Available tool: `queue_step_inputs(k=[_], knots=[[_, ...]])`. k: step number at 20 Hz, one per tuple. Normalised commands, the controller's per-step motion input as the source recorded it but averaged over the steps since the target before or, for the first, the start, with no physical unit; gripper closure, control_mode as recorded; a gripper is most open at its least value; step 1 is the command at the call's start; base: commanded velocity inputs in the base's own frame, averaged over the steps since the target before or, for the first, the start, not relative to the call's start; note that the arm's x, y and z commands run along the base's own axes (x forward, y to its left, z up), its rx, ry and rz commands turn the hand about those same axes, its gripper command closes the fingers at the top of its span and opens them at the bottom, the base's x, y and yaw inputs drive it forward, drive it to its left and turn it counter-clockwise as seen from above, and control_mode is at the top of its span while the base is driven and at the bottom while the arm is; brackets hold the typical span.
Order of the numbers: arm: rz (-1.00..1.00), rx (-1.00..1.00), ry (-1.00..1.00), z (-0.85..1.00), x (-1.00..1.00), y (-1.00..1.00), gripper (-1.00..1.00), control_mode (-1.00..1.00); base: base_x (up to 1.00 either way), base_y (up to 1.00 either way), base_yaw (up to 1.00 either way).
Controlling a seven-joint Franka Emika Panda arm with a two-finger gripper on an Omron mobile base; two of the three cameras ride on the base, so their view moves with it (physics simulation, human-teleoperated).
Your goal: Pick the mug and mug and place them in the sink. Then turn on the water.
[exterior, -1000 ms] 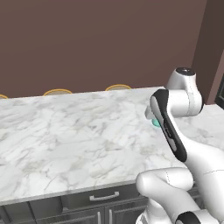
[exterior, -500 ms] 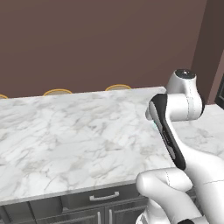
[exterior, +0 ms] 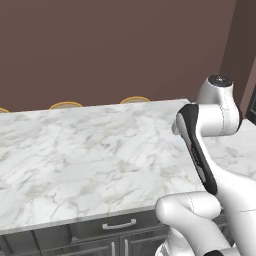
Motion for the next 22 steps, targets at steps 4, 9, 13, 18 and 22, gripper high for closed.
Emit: queue_step_inputs(k=[4, 9, 13, 18, 22], knots=[[0.0, 0.0, 0.0, 0.03, -0.23, -0.15, 1.0, -1.0, 0.0, 0.0, 0.0], [0.0, 0.0, 0.0, 0.03, -0.17, -0.1, 1.0, 1.0, -0.05, -0.03, 0.0], [0.0, 0.0, 0.0, 0.0, 0.0, 0.0, 1.0, 1.0, -0.43, -0.28, -0.03], [0.0, 0.0, 0.0, 0.0, 0.0, 0.0, 1.0, 1.0, -0.68, -0.57, -0.16], [0.0, 0.0, 0.0, 0.0, 0.0, 0.0, 1.0, 1.0, -0.79, -0.71, -0.29]])
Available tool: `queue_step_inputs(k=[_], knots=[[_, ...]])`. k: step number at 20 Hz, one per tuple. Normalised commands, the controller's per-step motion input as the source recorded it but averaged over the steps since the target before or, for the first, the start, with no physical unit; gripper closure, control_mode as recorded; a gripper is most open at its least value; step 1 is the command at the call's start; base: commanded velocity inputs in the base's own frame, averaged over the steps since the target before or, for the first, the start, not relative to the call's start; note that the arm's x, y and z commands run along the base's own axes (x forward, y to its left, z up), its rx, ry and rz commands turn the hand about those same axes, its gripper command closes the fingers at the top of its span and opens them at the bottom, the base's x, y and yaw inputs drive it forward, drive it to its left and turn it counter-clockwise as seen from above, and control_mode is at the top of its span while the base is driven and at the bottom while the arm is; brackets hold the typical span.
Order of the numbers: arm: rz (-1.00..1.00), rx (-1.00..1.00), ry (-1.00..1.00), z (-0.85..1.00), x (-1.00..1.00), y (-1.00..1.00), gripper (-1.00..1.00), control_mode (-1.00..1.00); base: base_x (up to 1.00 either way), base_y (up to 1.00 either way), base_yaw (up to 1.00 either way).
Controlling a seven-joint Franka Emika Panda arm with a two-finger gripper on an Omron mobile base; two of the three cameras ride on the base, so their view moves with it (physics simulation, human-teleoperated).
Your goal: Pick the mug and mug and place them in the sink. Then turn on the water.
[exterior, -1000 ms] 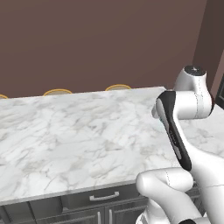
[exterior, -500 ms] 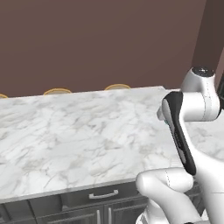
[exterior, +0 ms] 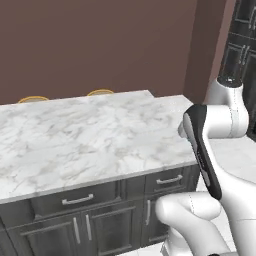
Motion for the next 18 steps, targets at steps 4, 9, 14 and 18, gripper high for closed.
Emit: queue_step_inputs(k=[4, 9, 14, 18], knots=[[0.0, 0.0, 0.0, 0.0, 0.0, 0.0, 1.0, 1.0, -0.63, -0.66, -0.35], [0.0, 0.0, 0.0, 0.0, 0.0, 0.0, 1.0, 1.0, -0.29, -0.49, -0.46], [0.0, 0.0, 0.0, 0.0, 0.0, 0.0, 1.0, 1.0, -0.01, -0.28, -0.52], [0.0, 0.0, 0.0, 0.0, 0.0, 0.0, 1.0, 1.0, 0.04, -0.29, -0.53]])
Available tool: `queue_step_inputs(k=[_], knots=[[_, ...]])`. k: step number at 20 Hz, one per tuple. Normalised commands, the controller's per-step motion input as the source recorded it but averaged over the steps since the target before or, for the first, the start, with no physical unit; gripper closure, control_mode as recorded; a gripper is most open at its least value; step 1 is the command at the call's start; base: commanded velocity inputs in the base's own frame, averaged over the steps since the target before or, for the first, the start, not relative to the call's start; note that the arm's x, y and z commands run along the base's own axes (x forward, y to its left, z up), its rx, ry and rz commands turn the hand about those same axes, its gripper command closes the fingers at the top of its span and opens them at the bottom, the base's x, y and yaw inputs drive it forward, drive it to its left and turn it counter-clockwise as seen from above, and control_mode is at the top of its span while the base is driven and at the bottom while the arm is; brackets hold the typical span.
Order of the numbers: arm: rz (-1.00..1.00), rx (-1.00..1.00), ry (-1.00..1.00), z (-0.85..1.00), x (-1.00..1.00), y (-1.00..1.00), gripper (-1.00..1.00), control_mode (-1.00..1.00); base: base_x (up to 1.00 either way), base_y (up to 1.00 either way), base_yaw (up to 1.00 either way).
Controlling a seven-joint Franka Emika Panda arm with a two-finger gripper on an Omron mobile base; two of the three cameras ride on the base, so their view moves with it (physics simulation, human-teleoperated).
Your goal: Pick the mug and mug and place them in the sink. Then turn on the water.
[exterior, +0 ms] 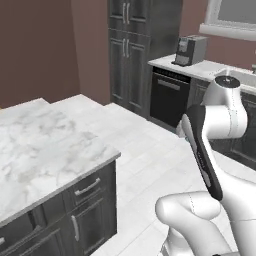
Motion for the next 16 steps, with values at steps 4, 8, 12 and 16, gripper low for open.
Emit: queue_step_inputs(k=[4, 8, 12, 16], knots=[[0.0, 0.0, 0.0, 0.0, 0.0, 0.0, 1.0, 1.0, 0.06, -0.42, -0.51], [0.0, 0.0, 0.0, 0.0, 0.0, 0.0, 1.0, 1.0, 0.09, -0.51, -0.48], [0.0, 0.0, 0.0, 0.0, 0.0, 0.0, 1.0, 1.0, 0.14, -0.65, -0.42], [0.0, 0.0, 0.0, 0.0, 0.0, 0.0, 1.0, 1.0, 0.26, -0.66, -0.39]])
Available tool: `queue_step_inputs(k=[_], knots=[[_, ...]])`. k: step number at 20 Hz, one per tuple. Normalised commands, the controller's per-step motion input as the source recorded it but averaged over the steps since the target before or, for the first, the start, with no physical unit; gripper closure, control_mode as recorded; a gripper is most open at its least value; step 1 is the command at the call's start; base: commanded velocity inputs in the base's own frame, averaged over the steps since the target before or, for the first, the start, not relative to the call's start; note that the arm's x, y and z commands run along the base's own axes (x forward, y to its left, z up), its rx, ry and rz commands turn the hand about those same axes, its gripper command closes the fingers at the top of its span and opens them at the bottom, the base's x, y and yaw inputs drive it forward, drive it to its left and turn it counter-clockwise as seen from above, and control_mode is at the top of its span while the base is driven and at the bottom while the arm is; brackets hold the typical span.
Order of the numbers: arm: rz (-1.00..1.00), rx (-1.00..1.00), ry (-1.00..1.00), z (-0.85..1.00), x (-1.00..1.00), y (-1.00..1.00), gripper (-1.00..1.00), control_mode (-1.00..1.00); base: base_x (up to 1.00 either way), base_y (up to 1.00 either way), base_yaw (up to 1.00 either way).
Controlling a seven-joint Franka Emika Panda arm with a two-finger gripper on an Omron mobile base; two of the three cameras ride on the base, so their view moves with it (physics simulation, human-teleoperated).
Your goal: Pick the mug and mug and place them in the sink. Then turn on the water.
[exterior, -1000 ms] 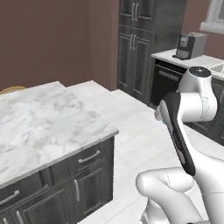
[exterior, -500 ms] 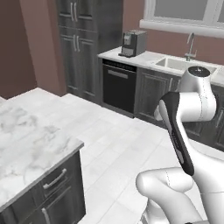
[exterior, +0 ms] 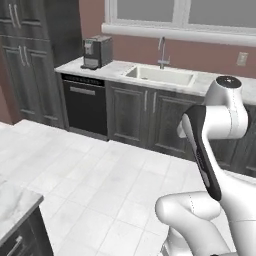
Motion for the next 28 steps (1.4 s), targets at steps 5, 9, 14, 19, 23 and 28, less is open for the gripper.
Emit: queue_step_inputs(k=[5, 9, 14, 19, 23, 28], knots=[[0.0, 0.0, 0.0, 0.0, 0.0, 0.0, 1.0, 1.0, 0.35, -0.66, -0.35], [0.0, 0.0, 0.0, 0.0, 0.0, 0.0, 1.0, 1.0, 0.48, -0.54, -0.28], [0.0, 0.0, 0.0, 0.0, 0.0, 0.0, 1.0, 1.0, 0.62, -0.41, -0.22], [0.0, 0.0, 0.0, 0.0, 0.0, 0.0, 1.0, 1.0, 0.76, -0.19, -0.17], [0.0, 0.0, 0.0, 0.0, 0.0, 0.0, 1.0, 1.0, 0.87, -0.09, -0.17], [0.0, 0.0, 0.0, 0.0, 0.0, 0.0, 1.0, 1.0, 0.79, -0.01, -0.15]])
